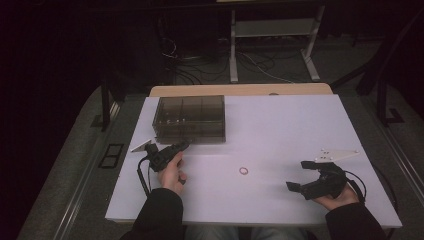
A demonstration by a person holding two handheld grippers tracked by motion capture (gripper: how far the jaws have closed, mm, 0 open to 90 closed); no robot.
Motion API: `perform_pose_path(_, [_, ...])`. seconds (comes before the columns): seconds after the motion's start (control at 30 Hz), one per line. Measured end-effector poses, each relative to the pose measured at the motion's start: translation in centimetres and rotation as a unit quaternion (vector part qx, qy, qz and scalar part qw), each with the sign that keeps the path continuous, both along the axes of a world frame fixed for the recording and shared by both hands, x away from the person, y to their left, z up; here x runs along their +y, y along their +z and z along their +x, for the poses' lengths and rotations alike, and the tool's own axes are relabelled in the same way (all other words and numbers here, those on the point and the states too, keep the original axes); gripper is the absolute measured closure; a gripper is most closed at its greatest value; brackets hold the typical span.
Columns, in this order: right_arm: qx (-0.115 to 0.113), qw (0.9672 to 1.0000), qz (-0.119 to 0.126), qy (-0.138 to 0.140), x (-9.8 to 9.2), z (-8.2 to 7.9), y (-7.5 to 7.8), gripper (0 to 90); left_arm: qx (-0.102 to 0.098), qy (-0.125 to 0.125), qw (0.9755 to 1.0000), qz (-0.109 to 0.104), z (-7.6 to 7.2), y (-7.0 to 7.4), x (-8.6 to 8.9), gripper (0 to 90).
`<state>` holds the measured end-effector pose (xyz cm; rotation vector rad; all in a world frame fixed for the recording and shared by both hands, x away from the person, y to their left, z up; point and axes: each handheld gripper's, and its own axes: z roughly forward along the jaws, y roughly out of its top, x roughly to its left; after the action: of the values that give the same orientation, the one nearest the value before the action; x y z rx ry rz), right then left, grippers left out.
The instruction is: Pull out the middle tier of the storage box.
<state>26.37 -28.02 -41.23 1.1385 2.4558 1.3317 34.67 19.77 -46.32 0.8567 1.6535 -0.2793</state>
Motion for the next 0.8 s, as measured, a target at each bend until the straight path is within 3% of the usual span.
perform_pose_path(0.2, [0.0,1.0,0.0,0.0,0.0,0.0,0.0,0.4,-0.002,-0.005,1.0,0.005,0.1,0.0,0.1,80.2])
perform_pose_path(0.5, [0.0,1.0,0.0,0.0,0.0,0.0,0.0,0.4,0.001,-0.02,0.9993,0.033,0.2,0.6,0.1,79.5])
perform_pose_path(0.63, [-0.003,1.0,0.0,-0.001,0.0,0.1,0.0,0.4,0.003,-0.035,0.9974,0.063,0.2,1.0,0.1,78.3])
perform_pose_path(0.8, [-0.003,1.0,0.0,-0.001,0.0,0.0,0.0,0.4,-0.003,-0.058,0.9938,0.095,-0.1,1.2,0.4,70.3])
